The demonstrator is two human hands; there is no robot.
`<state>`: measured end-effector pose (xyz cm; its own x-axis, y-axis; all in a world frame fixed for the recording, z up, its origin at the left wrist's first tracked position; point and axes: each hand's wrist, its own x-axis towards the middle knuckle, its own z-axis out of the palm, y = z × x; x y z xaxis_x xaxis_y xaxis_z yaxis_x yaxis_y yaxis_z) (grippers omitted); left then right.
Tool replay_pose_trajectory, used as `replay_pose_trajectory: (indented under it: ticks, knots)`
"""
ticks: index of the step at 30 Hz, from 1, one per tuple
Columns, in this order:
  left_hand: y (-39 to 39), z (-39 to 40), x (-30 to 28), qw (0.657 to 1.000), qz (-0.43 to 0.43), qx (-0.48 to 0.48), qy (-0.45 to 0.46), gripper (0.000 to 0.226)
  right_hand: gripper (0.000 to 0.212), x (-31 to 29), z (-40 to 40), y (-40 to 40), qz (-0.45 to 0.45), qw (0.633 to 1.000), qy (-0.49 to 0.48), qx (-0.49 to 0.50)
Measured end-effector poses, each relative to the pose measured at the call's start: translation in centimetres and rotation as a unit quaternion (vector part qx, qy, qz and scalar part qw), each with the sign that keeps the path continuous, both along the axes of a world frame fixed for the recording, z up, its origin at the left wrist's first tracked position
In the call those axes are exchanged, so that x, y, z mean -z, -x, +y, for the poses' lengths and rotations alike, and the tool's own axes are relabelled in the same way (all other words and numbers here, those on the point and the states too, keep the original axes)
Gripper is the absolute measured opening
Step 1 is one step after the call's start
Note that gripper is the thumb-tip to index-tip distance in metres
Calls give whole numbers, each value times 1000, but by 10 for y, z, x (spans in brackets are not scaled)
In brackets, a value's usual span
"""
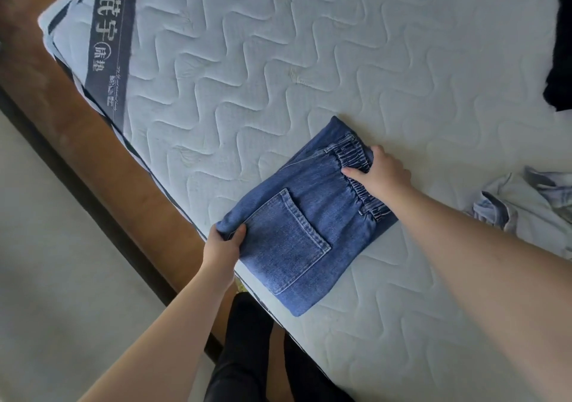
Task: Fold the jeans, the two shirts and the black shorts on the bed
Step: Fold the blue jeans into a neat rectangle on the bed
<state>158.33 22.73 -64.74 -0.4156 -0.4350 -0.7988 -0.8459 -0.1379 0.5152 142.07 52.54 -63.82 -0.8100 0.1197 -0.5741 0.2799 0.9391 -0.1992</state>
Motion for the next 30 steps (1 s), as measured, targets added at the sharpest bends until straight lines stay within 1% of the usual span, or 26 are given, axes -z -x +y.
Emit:
replay_pose_trajectory:
  ticks: [1, 3, 5, 6, 8, 10, 11, 12, 13, 15, 16, 18, 19, 20, 21, 22, 23, 24, 25, 27, 30]
  knots:
    - [-2, -2, -4, 1000, 11, 0, 2, 30, 88, -4, 5, -3, -19, 1000, 7, -3]
    - [-3, -7, -11, 999, 22, 8, 23, 30, 92, -12, 20, -13, -66, 996, 55, 2]
    - [-5, -7, -17, 999, 17, 6, 27, 35, 93, -18, 34, -23, -94, 990, 107, 10]
    - [-8, -4, -20, 1000, 8, 4, 16, 40, 94, -19, 38, -27, -100, 988, 118, 10]
    - [-18, 5, -21, 999, -29, 18, -23, 51, 105, -23, 39, -32, -104, 987, 120, -5]
    - [-37, 17, -18, 995, -50, 38, -77, 62, 124, -20, 38, -37, -88, 988, 117, -42]
    - [-47, 23, -16, 993, -54, 42, -93, 65, 128, -15, 40, -40, -77, 989, 117, -54]
    - [-54, 27, -14, 993, -57, 40, -90, 65, 127, -13, 40, -42, -68, 990, 110, -60]
    - [-58, 31, -12, 995, -55, 44, -75, 62, 122, -13, 40, -45, -56, 992, 92, -65]
    - [-60, 37, -11, 994, -62, 85, -4, 57, 114, -12, 36, -51, -16, 997, 33, -71]
    - [-59, 41, -12, 991, -72, 109, 39, 60, 112, -12, 33, -56, 10, 997, -3, -73]
    - [-63, 49, -19, 977, -60, 141, 149, 75, 104, -13, 24, -70, 91, 992, -38, -74]
    - [-68, 52, -21, 956, -16, 173, 238, 80, 97, -12, 20, -80, 143, 987, -34, -71]
    - [-73, 56, -23, 911, 53, 236, 335, 79, 87, -12, 13, -92, 198, 977, -27, -75]
    - [-77, 61, -25, 846, 130, 320, 407, 73, 76, -12, 5, -104, 252, 964, -20, -87]
    - [-81, 67, -24, 780, 193, 411, 431, 69, 68, -11, -5, -115, 292, 950, -15, -108]
    - [-82, 75, -23, 728, 228, 487, 425, 67, 61, -8, -14, -124, 313, 940, -12, -133]
    - [-82, 82, -19, 700, 238, 536, 408, 66, 57, -6, -23, -130, 318, 935, -13, -155]
    - [-80, 87, -15, 693, 223, 564, 389, 66, 56, -2, -30, -133, 315, 934, -17, -169]
    - [-79, 90, -3, 692, 166, 596, 372, 67, 56, 6, -32, -133, 292, 940, -35, -174]
    - [-79, 86, 17, 679, 128, 626, 362, 69, 63, 24, -16, -126, 246, 957, -63, -140]
